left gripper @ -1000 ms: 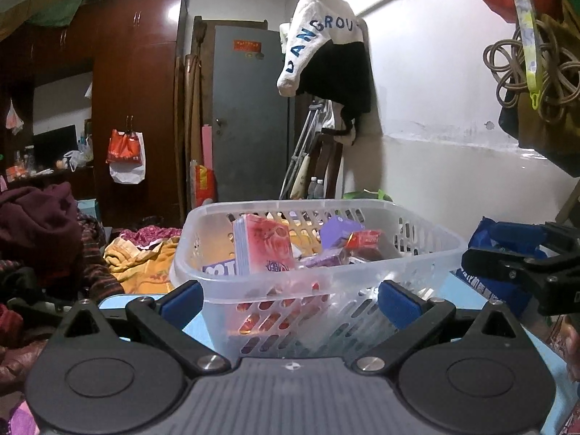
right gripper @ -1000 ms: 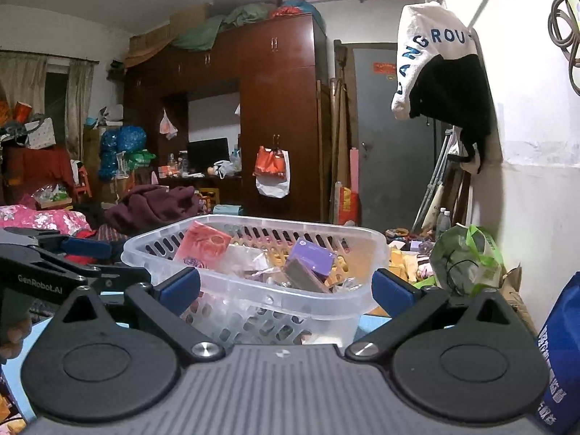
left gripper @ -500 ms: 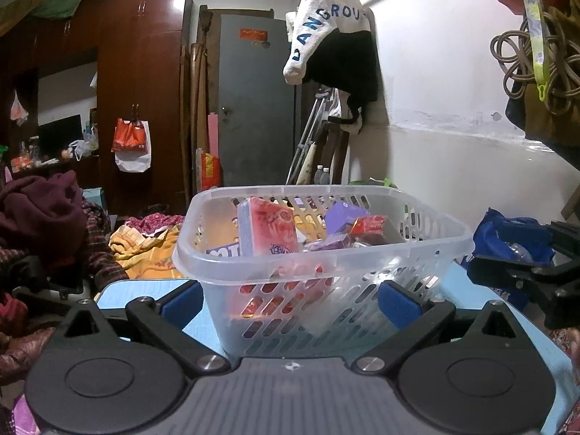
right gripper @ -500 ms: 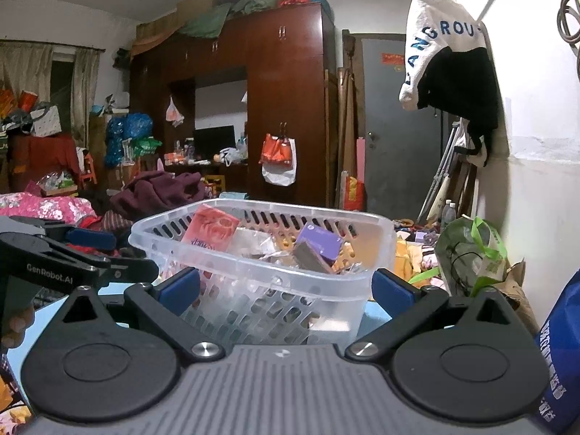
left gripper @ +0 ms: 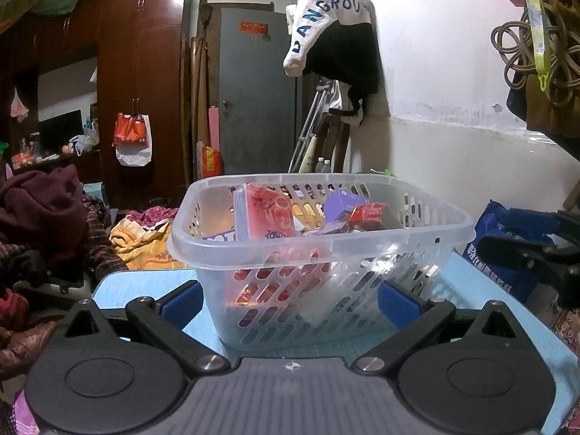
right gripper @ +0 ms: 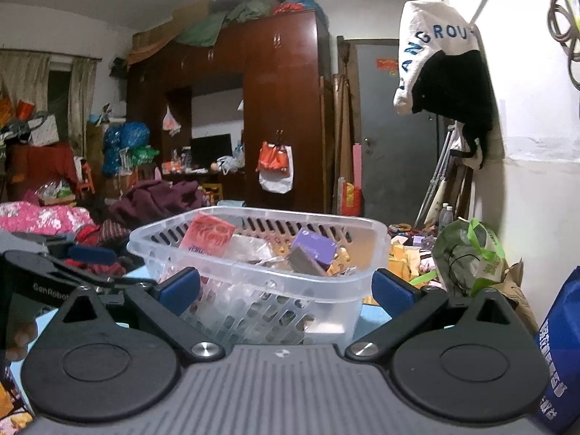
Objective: Organize objects
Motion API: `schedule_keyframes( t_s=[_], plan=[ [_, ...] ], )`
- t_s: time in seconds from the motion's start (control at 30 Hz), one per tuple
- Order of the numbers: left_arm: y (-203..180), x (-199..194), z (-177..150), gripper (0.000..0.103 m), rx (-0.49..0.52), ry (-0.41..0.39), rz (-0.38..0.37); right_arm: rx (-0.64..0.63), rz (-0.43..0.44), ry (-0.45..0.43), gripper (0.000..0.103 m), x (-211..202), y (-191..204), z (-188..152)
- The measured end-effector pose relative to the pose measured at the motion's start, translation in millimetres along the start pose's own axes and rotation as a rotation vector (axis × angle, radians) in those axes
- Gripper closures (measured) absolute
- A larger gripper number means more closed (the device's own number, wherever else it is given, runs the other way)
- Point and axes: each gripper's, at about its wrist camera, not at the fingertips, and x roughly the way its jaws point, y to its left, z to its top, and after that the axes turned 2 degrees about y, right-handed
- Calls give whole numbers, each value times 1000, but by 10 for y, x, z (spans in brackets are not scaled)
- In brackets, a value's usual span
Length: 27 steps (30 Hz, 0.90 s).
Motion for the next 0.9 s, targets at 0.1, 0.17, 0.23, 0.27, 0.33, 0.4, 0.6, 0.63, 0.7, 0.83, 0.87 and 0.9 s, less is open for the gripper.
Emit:
schedule_keyframes(
  t_s=[0.1,0.17,0.23,0.27,0.33,0.4,0.6,0.63,0.7,0.83,0.87,0.9],
  plan=[
    [-18,3,-6,0,2,2,2,20,-4,-5,0,-6,-41,0],
    [-22,0,-9,0,3,2,2,26,-5,-6,0,-7,-57,1],
    [-37,0,-8,0,5,3,2,32,-4,-6,0,-10,-69,-4],
    [-43,0,-9,0,5,3,1,33,-3,-5,0,-11,-73,-4],
    [-53,2,-11,0,4,2,0,32,-4,-6,0,-11,-75,-4],
    [-59,0,-14,0,5,1,1,31,-3,-7,0,-12,-78,-4],
    [-90,-24,-24,0,16,-13,5,26,0,-3,0,-4,-75,-10],
    [-100,-29,-23,0,16,-15,3,27,-2,-5,0,-6,-71,-10],
    [-118,-38,-24,0,20,-20,5,27,0,-2,0,-1,-73,-9],
    [-136,-40,-17,0,22,-22,7,25,-1,0,0,-12,-65,-12],
    [-142,-41,-16,0,22,-22,6,25,-1,0,0,-15,-65,-15],
    [-146,-41,-15,0,21,-22,6,25,0,0,0,-15,-69,-15]
  ],
)
